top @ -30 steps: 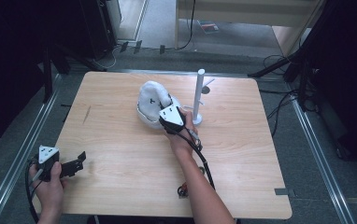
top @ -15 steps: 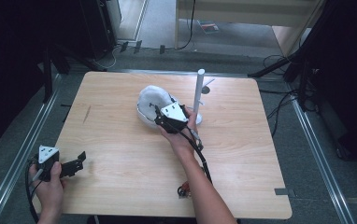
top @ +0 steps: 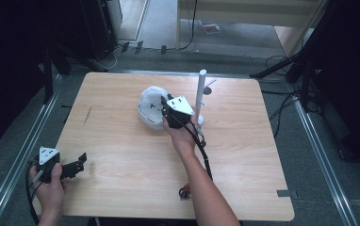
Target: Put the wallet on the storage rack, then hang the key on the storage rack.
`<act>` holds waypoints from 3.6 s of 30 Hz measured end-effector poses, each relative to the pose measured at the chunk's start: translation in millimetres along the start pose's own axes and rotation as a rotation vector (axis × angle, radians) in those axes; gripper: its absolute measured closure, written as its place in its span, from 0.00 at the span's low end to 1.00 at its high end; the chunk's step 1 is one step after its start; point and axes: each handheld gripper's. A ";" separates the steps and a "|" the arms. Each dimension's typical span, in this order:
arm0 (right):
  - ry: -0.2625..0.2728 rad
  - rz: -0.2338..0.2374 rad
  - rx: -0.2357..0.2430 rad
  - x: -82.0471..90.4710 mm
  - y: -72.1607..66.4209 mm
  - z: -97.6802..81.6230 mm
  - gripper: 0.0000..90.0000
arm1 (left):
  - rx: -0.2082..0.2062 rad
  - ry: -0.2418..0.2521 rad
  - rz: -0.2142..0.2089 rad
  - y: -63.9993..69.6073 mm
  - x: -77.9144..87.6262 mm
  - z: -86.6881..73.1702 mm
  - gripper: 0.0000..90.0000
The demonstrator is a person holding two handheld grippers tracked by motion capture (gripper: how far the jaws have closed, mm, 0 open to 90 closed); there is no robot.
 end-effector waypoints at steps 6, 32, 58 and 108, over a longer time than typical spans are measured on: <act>-0.037 0.021 -0.009 -0.1 3.5 -0.1 0.82 | -0.001 -0.002 0.001 0.2 0.0 0.1 0.00; -0.190 0.073 -0.036 70.1 5.7 28.1 0.62 | 0.001 -0.002 0.001 0.2 -0.5 0.3 0.00; -0.262 0.006 -0.013 124.4 10.7 -0.7 0.24 | 0.004 0.001 0.000 -0.2 -0.1 0.1 0.00; -0.775 -0.078 -0.215 167.3 33.5 -52.6 0.43 | 0.014 -0.005 -0.004 -1.0 -0.7 0.5 0.00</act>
Point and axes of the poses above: each handheld gripper's, and its own axes: x roughly backward along the jaws, z roughly out of its top, y roughly to its right, and after that the axes turned 1 degree about -z, right-handed
